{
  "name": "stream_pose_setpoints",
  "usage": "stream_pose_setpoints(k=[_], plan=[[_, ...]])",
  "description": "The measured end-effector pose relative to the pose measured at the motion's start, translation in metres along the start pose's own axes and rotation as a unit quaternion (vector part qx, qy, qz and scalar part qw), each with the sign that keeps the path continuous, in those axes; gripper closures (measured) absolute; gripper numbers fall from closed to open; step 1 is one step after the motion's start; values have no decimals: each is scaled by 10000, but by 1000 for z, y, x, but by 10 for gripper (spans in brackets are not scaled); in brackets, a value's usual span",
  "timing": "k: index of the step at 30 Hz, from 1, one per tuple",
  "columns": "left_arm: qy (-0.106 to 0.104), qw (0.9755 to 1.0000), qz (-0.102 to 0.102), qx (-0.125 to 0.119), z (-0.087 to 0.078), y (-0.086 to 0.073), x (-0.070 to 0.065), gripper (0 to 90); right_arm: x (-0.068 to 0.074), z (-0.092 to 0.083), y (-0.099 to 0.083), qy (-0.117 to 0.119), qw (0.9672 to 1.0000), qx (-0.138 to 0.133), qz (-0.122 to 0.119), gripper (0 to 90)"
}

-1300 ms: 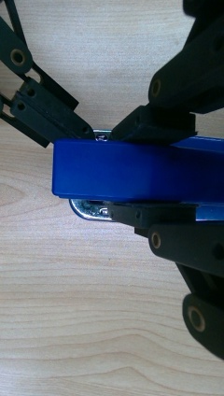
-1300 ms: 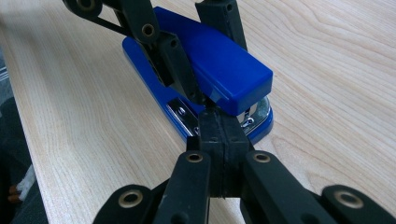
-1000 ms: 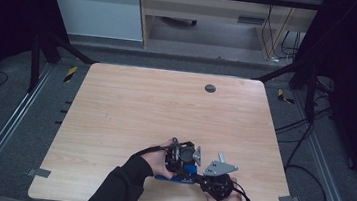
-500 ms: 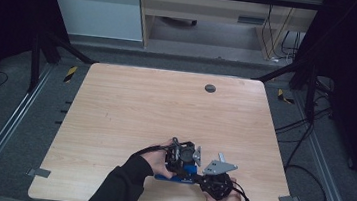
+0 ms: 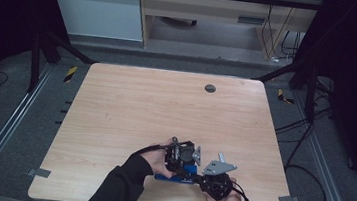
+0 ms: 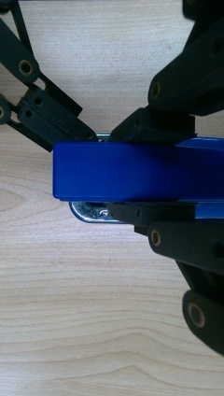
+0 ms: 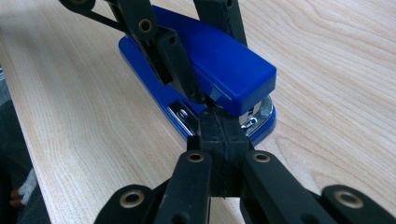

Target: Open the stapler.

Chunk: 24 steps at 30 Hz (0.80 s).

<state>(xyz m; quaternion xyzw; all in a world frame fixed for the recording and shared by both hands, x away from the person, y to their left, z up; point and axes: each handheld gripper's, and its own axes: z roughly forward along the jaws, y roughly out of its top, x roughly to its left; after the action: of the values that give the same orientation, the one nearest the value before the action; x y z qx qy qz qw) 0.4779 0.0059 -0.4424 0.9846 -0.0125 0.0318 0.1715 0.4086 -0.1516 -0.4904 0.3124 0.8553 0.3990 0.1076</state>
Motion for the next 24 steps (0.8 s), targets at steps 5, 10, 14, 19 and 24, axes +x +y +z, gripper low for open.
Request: stream_pose_setpoints(k=[5, 10, 14, 19, 24], plan=[[-75, 9999, -59, -76, 1, -1, 1, 661, 0, 0, 0, 18, 10000, -4, 5, 900], [-101, 9999, -78, -73, 0, -1, 1, 661, -1, 0, 0, 34, 10000, -3, 31, 900], [-69, 9999, 23, -71, 0, -1, 2, 661, 0, 0, 0, 15, 10000, 7, 11, 900], [-69, 9999, 27, -98, 0, -2, 2, 661, -1, 0, 0, 21, 10000, 11, 16, 900], [-108, 9998, -30, -164, 0, -4, 2, 661, 0, 0, 0, 15, 10000, 6, 7, 900]])
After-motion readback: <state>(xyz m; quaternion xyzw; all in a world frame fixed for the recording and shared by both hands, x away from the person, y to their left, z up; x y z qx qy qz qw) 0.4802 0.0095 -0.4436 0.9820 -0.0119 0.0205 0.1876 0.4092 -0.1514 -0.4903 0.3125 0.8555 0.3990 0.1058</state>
